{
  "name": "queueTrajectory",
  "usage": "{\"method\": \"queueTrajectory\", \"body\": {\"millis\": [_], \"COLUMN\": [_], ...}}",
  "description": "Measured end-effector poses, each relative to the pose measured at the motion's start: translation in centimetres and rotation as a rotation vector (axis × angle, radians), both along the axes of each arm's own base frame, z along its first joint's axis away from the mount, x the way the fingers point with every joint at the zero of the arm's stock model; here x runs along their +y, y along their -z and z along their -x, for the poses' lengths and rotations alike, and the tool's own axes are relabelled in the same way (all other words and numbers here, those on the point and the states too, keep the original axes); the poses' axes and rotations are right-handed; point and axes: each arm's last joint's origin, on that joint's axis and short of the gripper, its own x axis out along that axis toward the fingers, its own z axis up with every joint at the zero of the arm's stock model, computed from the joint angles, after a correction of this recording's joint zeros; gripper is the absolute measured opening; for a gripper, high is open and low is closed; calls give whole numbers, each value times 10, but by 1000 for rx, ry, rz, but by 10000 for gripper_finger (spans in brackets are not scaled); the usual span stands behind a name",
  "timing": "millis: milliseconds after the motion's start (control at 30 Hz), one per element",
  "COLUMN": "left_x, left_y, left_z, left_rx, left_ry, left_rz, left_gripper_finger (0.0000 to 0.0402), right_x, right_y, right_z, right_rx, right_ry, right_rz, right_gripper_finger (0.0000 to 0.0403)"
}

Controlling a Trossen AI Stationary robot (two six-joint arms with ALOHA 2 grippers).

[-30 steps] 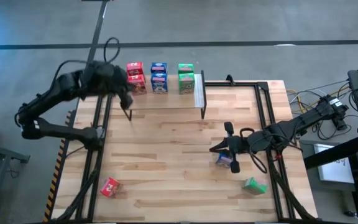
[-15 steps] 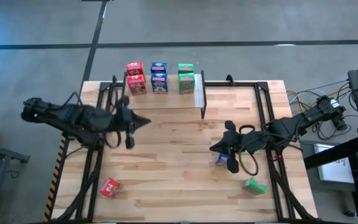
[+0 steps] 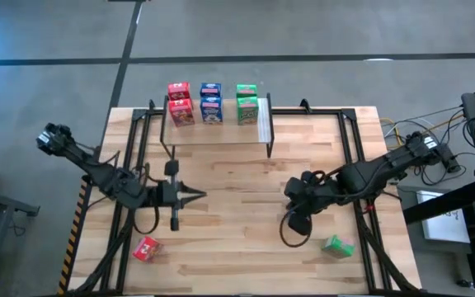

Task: Stack cereal on shelf
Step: Put the blue cereal box on the shelf aligned with the blue cereal boxes

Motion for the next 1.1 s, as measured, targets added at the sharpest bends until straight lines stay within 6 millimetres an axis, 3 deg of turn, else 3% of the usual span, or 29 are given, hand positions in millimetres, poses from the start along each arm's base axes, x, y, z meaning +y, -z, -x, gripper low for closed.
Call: {"method": "queueTrajectory", "body": {"millis": [233, 533, 667, 900, 1100], "left_x": [1, 9, 10, 10, 10], "left_y": [14, 23, 27, 25, 25], "left_z": [9, 22, 23, 23, 23], "left_rx": [-40, -78, -70, -75, -71], "left_ry": [20, 16, 16, 22, 27], "left_rz": [7, 61, 68, 48, 8], "left_gripper_finger": [0, 0, 0, 0, 0], "right_x": [-1, -7, -8, 2, 9], "right_y": [16, 16, 20, 32, 32], "right_z": [7, 15, 18, 25, 28], "right_rx": [211, 284, 329, 338, 262], "right_ry": [120, 170, 188, -58, -70], "right_rz": [-53, -58, -42, 113, 261], "right_gripper_finger": [9, 26, 75, 181, 236]}}
